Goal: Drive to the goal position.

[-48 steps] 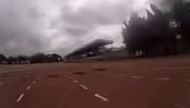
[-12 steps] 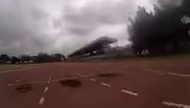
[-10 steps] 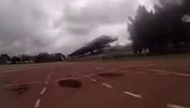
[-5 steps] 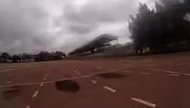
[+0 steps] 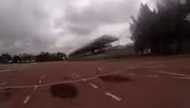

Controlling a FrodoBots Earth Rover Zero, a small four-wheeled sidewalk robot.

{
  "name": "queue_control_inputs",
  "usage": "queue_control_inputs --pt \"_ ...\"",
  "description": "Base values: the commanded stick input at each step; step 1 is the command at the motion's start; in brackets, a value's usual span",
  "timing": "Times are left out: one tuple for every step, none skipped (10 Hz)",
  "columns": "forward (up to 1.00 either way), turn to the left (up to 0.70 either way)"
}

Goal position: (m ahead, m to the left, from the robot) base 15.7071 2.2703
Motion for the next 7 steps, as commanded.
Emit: queue_control_inputs --pt "0.7 0.0" --pt "0.7 0.0" --pt "0.7 0.0" --pt "0.7 0.0" --pt "0.7 0.0" --pt "0.7 0.0" --pt "0.7 0.0"
